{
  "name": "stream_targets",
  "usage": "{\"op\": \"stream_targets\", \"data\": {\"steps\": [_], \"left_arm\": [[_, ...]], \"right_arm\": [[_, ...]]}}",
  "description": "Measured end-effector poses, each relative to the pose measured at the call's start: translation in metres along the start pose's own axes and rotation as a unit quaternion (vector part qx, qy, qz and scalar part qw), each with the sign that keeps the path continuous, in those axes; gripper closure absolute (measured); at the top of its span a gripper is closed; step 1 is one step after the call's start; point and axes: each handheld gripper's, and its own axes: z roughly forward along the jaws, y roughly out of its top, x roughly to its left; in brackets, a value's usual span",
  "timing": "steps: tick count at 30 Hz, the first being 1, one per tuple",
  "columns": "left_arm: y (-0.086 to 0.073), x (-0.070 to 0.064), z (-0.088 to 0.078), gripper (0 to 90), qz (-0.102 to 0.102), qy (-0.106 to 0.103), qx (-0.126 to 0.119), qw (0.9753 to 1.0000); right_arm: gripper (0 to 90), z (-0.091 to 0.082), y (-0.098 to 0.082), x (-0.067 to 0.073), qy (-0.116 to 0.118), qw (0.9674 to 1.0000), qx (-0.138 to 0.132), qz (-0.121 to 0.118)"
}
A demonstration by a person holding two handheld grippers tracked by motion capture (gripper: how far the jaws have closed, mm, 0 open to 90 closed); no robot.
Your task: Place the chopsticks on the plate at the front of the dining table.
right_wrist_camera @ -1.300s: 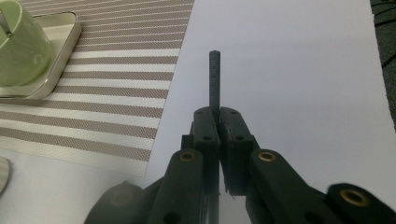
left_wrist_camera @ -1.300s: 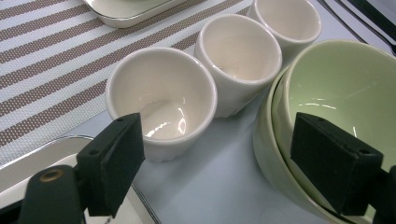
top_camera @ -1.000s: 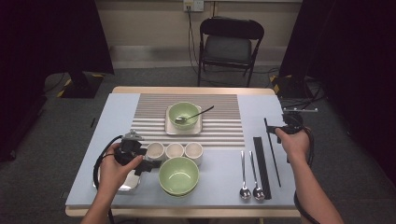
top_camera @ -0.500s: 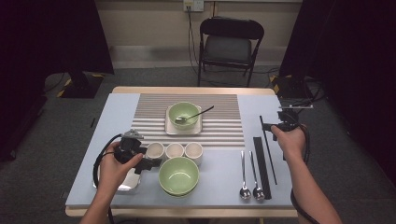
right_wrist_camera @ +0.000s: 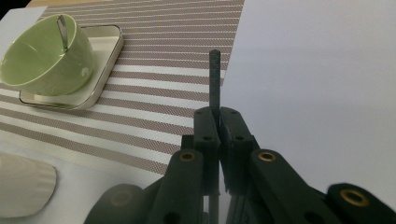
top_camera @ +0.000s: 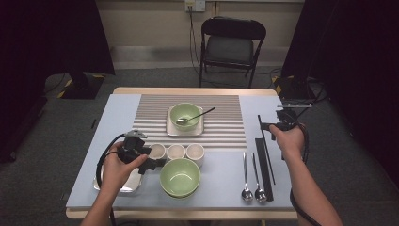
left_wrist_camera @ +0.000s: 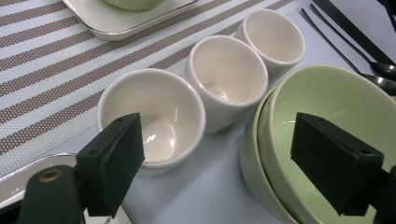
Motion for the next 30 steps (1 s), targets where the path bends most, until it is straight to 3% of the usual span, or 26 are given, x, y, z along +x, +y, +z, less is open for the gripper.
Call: {"op": "stream_targets", "data": {"steps": [3, 6, 8, 24, 30], "left_arm": [[0.002, -0.001, 0.0, 17.0, -0.001, 0.002, 0.0, 1.0], [0.005, -0.002, -0.001, 17.2, 0.016, -0.006, 0.018, 0.9997], [0.006, -0.003, 0.001, 17.2, 0.017, -0.008, 0.016, 0.9997], [0.021, -0.008, 0.003, 18.9, 0.001, -0.021, 0.004, 0.9998], [0.026, -0.011, 0.002, 20.9, -0.004, -0.037, 0.003, 0.9993]], "right_arm": [[86.6, 0.001, 0.0, 0.002, 0.002, 1.0, 0.001, 0.0], [86.6, 0.001, 0.001, 0.004, 0.003, 1.0, 0.001, -0.002], [86.6, 0.003, 0.001, 0.005, 0.004, 1.0, 0.003, -0.004], [86.5, 0.005, 0.007, 0.02, 0.023, 0.9997, -0.009, -0.009], [86.5, 0.006, 0.006, 0.025, 0.029, 0.9995, -0.01, -0.012]]}}
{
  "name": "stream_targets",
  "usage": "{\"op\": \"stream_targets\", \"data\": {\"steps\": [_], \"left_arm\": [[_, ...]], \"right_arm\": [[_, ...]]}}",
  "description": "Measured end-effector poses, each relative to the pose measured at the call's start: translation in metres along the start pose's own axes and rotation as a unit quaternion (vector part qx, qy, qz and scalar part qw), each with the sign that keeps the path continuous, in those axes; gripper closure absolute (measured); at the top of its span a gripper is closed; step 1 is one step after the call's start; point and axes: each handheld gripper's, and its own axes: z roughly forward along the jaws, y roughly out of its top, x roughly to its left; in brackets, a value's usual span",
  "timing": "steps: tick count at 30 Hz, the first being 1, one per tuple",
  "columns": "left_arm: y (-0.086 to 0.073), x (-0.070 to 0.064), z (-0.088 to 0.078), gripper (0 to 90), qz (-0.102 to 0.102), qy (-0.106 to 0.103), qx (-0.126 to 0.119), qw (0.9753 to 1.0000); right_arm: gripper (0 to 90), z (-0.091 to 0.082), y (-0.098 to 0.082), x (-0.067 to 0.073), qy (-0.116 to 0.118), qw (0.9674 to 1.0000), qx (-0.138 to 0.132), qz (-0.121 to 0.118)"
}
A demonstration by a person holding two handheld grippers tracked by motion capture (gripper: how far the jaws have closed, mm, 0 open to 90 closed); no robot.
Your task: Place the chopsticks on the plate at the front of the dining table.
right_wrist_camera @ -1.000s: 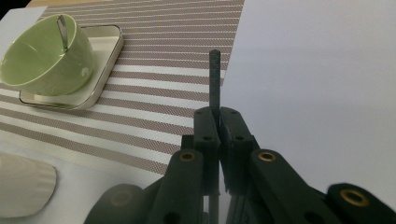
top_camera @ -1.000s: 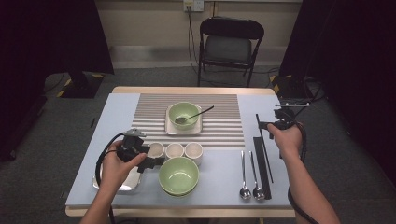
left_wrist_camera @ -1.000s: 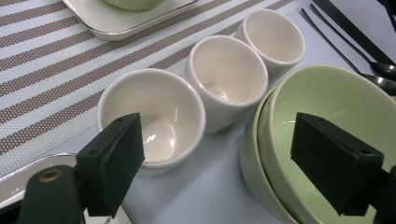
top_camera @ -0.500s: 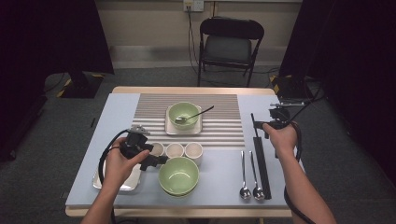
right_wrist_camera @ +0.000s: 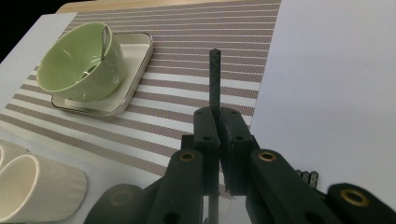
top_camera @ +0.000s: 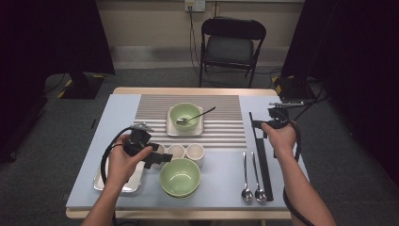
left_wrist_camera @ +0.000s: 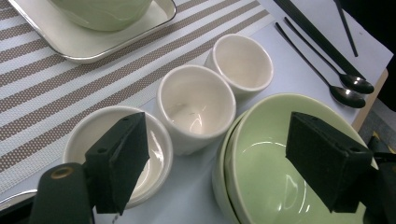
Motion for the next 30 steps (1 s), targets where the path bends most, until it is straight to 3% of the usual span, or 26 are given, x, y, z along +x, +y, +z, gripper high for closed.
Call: {"op": "stream_targets", "data": {"steps": [14, 21, 30], "left_arm": [[0.005, -0.002, -0.001, 19.7, 0.001, 0.007, 0.003, 1.0], [0.01, -0.004, 0.0, 24.0, -0.002, -0.008, 0.001, 1.0], [0.014, -0.006, 0.002, 23.7, 0.002, -0.009, -0.006, 0.9999]], "right_arm": [[86.5, 0.003, 0.001, 0.01, 0.012, 0.9999, -0.002, -0.006], [86.5, 0.004, 0.004, 0.016, 0.016, 0.9998, -0.005, -0.009], [86.5, 0.005, 0.005, 0.02, 0.03, 0.9995, -0.005, -0.001]]}}
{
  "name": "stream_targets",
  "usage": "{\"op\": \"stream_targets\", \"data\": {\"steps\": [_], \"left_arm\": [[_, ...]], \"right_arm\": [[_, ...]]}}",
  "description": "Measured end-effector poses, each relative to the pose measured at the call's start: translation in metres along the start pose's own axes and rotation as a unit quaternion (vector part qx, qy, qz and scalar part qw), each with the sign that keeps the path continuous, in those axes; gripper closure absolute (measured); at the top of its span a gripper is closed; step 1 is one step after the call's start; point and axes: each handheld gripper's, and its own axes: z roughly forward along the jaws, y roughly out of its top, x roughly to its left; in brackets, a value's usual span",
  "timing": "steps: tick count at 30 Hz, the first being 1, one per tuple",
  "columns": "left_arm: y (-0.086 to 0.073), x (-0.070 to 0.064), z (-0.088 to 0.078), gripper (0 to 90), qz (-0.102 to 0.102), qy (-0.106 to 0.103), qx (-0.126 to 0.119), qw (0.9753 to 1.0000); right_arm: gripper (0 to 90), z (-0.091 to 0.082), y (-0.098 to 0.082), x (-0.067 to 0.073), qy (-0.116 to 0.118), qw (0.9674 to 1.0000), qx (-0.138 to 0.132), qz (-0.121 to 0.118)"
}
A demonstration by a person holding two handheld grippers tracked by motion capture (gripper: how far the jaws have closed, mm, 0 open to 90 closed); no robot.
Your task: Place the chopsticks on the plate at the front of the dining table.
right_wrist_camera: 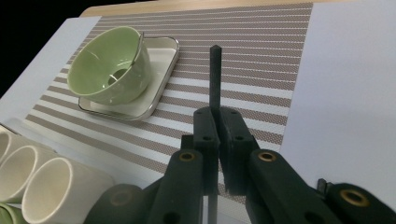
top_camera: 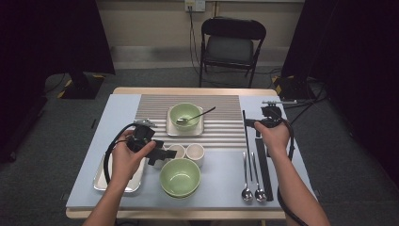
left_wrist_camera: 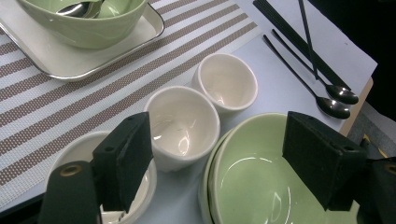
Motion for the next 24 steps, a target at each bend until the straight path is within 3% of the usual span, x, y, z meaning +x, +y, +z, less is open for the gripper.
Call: {"op": "stream_targets", "data": {"steps": [9, 24], "left_arm": [[0.005, -0.004, 0.001, 24.0, 0.001, -0.002, -0.007, 1.0], [0.015, -0.014, 0.009, 23.8, 0.008, -0.012, -0.005, 0.9999]], "right_arm": [[86.6, -0.001, 0.005, 0.004, 0.01, 0.9999, 0.002, 0.006], [86.7, -0.001, 0.009, 0.006, 0.045, 0.9981, -0.01, 0.041]]}}
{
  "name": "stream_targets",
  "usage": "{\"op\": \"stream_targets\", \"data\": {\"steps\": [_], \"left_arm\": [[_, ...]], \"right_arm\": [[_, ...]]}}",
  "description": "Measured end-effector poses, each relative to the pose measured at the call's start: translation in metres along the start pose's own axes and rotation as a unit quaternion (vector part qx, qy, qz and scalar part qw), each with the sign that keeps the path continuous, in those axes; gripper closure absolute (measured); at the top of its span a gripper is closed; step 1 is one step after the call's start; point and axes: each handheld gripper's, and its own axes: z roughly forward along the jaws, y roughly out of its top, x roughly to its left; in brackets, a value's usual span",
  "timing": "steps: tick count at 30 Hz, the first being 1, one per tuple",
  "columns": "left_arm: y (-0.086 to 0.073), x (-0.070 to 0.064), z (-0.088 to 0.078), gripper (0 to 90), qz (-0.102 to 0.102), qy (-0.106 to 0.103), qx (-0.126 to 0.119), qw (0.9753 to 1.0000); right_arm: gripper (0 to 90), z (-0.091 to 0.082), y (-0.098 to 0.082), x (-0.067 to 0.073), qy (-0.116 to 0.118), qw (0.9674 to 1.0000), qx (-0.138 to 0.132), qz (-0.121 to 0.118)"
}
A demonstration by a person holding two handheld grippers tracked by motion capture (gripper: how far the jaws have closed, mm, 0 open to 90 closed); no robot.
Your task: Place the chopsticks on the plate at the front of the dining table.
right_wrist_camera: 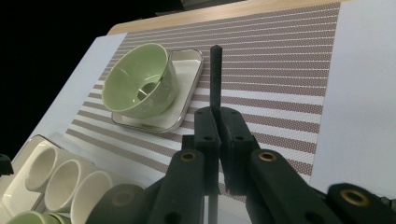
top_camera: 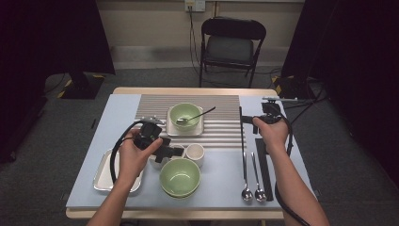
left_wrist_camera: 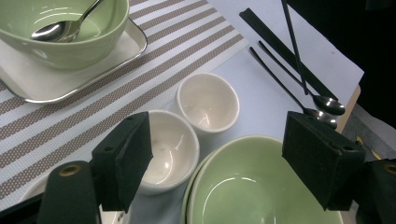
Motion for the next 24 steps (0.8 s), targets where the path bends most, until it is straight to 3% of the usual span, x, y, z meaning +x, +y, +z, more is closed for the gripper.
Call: {"op": "stream_targets", "data": {"steps": [5, 24], "left_arm": [[0.004, -0.003, 0.004, 23.8, -0.001, -0.006, -0.005, 1.0], [0.028, -0.025, 0.033, 24.6, 0.015, -0.013, -0.004, 0.9998]], "right_arm": [[86.7, 0.0, 0.002, 0.003, 0.006, 1.0, -0.002, 0.003], [86.7, 0.005, 0.013, 0.03, 0.01, 0.9996, 0.004, -0.024]]}}
